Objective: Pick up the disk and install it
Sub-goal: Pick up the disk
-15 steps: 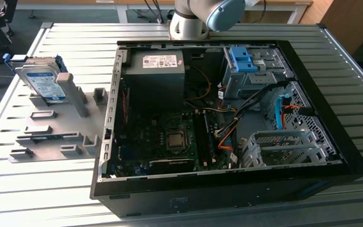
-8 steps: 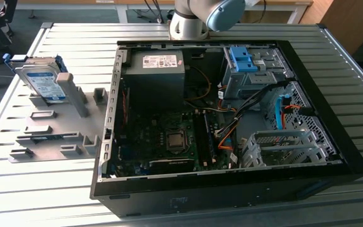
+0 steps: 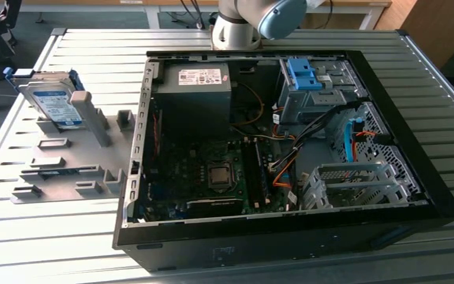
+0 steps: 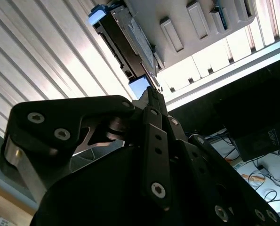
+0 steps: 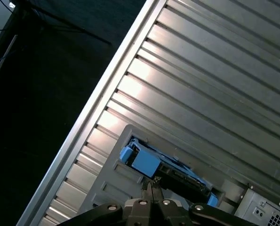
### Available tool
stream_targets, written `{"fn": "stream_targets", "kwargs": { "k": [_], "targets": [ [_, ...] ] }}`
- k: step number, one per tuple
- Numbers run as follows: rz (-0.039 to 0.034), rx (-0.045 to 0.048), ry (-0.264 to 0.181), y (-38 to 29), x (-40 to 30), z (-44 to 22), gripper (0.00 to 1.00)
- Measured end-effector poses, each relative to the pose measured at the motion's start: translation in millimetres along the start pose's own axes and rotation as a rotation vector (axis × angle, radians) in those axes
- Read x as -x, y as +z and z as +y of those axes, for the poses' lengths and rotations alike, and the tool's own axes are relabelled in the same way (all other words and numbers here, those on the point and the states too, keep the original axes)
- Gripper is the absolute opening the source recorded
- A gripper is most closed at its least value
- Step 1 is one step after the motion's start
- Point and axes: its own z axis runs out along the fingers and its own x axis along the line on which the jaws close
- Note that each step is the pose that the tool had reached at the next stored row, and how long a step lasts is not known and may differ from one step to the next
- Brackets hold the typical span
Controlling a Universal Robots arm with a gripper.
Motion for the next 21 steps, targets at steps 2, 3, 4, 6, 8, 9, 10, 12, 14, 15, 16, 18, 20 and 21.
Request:
{"fn": "stream_targets", "kwargs": {
  "k": [2, 3, 4, 6, 8, 9, 10, 12, 14, 15, 16, 18, 20, 21],
  "targets": [
    [0.0003, 0.0001, -0.006, 0.0, 0.0, 0.0, 0.11],
    [0.0004, 0.0001, -0.009, 0.0, 0.0, 0.0, 0.11],
    [0.0005, 0.0002, -0.012, 0.0, 0.0, 0.0, 0.11],
    [0.0007, 0.0003, -0.017, 0.0, 0.0, 0.0, 0.11],
    [0.001, 0.0003, -0.023, 0.0, 0.0, 0.0, 0.11],
    [0.0011, 0.0004, -0.026, 0.0, 0.0, 0.0, 0.11],
    [0.0012, 0.0004, -0.029, 0.0, 0.0, 0.0, 0.11],
    [0.0014, 0.0005, -0.035, 0.0, 0.0, 0.0, 0.11],
    [0.0017, 0.0006, -0.041, 0.0, 0.0, 0.0, 0.11],
    [0.0018, 0.0006, -0.044, 0.0, 0.0, 0.0, 0.11],
    [0.0021, 0.0007, -0.047, 0.0, 0.0, 0.0, 0.11],
    [0.0023, 0.0007, -0.052, 0.0, 0.0, 0.0, 0.11],
    [0.0025, 0.0008, -0.058, 0.0, 0.0, 0.0, 0.11],
    [0.0026, 0.0009, -0.061, 0.0, 0.0, 0.0, 0.11]
  ]
}}
